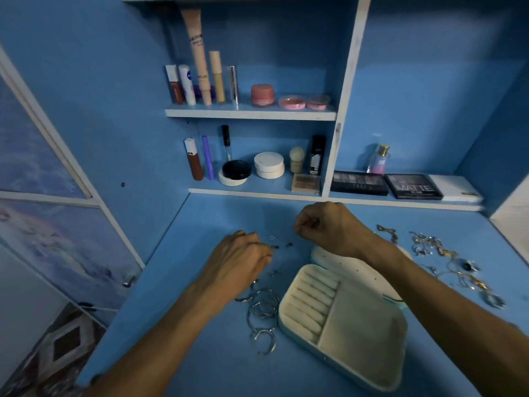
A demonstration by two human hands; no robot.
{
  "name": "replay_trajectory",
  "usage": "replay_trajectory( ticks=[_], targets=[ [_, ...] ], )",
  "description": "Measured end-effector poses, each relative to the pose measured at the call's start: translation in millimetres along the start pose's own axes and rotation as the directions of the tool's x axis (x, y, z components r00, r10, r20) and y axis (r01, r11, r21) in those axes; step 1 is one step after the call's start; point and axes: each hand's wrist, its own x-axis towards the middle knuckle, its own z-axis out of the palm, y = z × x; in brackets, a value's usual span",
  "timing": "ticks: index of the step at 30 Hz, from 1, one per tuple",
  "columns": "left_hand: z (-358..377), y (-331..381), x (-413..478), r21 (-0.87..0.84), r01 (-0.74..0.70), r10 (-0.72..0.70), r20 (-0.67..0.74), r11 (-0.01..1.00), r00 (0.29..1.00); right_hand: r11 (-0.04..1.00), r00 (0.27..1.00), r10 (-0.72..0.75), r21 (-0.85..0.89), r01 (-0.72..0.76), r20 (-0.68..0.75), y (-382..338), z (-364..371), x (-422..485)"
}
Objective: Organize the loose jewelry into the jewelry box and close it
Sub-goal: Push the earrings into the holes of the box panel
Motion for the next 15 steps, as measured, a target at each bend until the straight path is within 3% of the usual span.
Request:
replay_trajectory(
  ticks=[15],
  targets=[
    [-7,8,20,-0.111,0.130,-0.119,0.100,0.985,0.988,0.990,0.996,0.082,0.117,-0.079,-0.018,7,-10,-23]
  ],
)
